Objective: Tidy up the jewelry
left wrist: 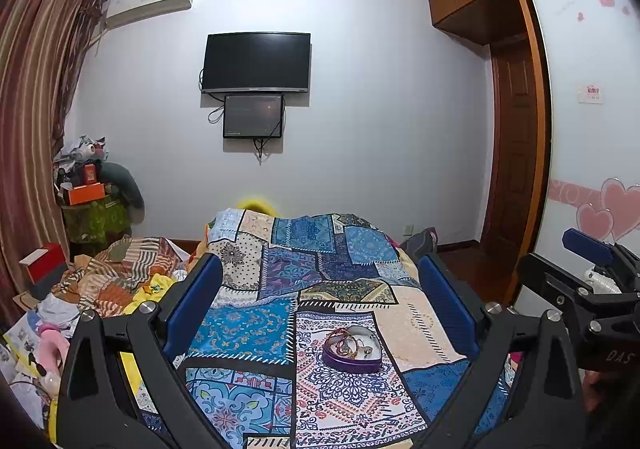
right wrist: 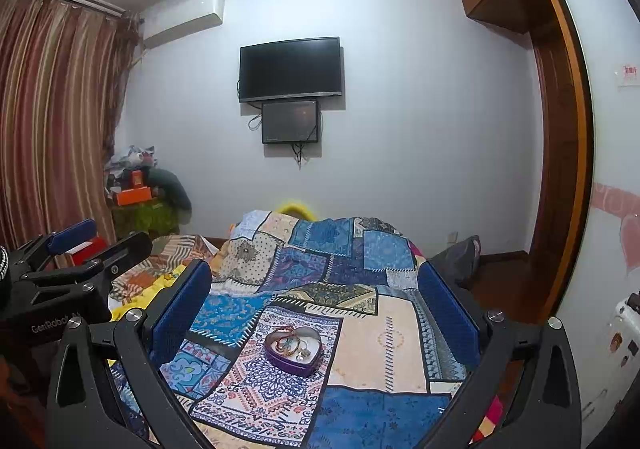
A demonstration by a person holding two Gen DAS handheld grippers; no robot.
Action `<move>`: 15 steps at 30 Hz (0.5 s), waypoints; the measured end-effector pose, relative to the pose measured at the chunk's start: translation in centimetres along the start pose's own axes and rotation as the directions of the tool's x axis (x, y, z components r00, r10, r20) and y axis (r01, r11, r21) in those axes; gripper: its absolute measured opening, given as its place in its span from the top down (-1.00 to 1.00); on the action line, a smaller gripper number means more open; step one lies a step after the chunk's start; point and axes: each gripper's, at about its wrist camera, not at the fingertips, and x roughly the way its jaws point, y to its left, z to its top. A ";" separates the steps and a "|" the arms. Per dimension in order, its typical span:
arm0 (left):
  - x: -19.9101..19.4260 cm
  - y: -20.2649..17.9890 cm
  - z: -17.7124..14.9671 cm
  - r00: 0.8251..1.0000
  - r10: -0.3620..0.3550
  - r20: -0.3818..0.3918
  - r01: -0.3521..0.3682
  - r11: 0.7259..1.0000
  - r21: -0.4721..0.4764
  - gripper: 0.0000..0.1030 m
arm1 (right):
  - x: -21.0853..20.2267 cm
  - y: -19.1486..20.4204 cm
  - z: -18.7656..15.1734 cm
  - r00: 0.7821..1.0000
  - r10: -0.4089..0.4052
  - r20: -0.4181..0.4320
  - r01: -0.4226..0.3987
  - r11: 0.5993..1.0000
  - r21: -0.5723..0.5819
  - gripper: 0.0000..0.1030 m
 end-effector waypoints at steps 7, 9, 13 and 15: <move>-0.1 -0.2 0.1 1.000 -0.008 0.001 0.008 1.000 0.001 -0.92 | 0.0 -0.1 0.0 1.000 -0.004 0.003 0.004 1.000 0.000 -0.99; -0.1 -0.3 0.1 1.000 -0.011 0.001 0.011 1.000 0.002 -0.92 | 0.0 -0.1 0.0 1.000 -0.003 0.002 0.003 1.000 -0.001 -0.99; -0.1 -0.3 0.1 1.000 -0.016 -0.003 0.016 1.000 0.004 -0.92 | 0.0 -0.1 -0.1 1.000 -0.004 -0.001 0.004 1.000 -0.004 -0.99; -0.1 -0.4 0.1 1.000 -0.018 -0.003 0.018 1.000 0.003 -0.92 | 0.0 -0.1 0.0 1.000 -0.005 -0.001 0.005 1.000 -0.005 -0.99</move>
